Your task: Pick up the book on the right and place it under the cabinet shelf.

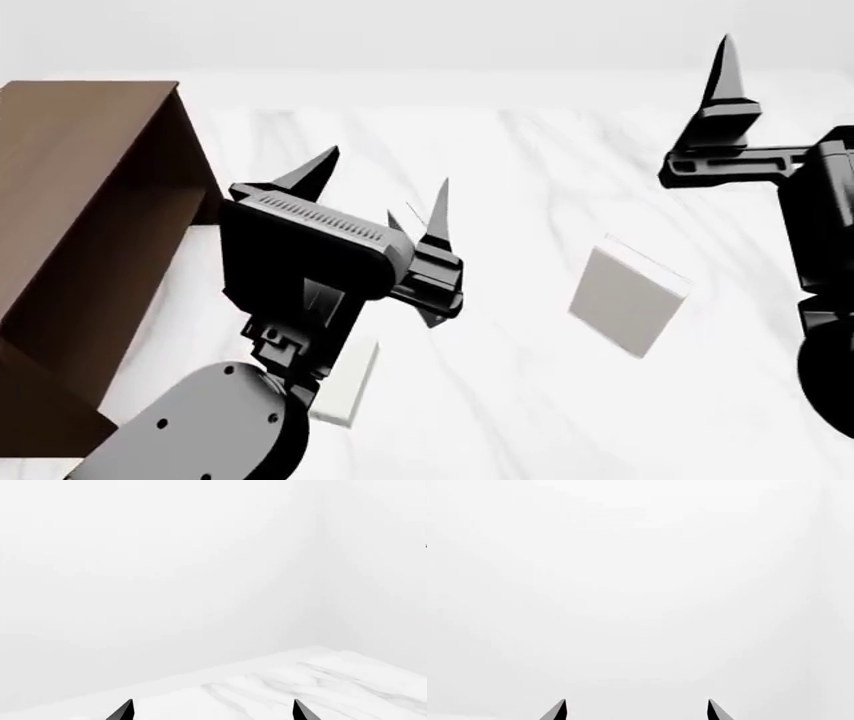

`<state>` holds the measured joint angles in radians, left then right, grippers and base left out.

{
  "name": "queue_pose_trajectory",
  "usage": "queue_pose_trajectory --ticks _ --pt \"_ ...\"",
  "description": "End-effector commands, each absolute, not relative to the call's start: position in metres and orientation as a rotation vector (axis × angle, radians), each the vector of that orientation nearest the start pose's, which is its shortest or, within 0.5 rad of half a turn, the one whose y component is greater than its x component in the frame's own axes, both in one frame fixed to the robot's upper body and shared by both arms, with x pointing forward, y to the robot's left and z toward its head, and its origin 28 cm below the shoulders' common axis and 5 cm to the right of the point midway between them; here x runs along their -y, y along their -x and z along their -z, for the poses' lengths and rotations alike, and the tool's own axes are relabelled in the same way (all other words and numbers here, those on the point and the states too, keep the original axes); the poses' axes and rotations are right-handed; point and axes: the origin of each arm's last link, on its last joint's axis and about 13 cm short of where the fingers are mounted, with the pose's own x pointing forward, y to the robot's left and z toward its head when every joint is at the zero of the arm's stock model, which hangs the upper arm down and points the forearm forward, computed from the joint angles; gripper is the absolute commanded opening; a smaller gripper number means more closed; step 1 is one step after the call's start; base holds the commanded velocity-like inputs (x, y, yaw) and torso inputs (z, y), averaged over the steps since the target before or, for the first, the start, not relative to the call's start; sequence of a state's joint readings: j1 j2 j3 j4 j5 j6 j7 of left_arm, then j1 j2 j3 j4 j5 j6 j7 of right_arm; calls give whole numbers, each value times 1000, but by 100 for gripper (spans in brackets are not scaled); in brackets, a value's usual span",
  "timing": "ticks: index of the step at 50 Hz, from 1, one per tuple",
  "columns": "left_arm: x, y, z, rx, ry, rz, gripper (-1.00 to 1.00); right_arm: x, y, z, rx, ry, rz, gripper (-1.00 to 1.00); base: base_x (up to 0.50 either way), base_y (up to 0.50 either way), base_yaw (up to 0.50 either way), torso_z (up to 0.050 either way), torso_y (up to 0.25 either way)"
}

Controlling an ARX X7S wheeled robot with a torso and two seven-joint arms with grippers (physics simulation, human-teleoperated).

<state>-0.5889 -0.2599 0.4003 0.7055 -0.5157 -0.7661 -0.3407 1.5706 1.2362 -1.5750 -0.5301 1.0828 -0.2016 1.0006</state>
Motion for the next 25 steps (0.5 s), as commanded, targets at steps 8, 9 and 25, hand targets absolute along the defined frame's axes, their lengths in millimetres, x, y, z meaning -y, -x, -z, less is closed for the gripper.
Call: queue_pose_trajectory --ticks 8,9,25 --pt "-154 -228 -214 368 -44 387 100 162 -232 -267 482 130 68 100 0 0 0 -3 -148" --pt "-154 -228 -214 371 -46 387 100 162 -232 -267 481 130 67 100 0 0 0 -2 -150" --pt "-153 -217 -218 393 -47 411 100 163 -232 -271 486 134 70 100 0 0 0 -4 -149"
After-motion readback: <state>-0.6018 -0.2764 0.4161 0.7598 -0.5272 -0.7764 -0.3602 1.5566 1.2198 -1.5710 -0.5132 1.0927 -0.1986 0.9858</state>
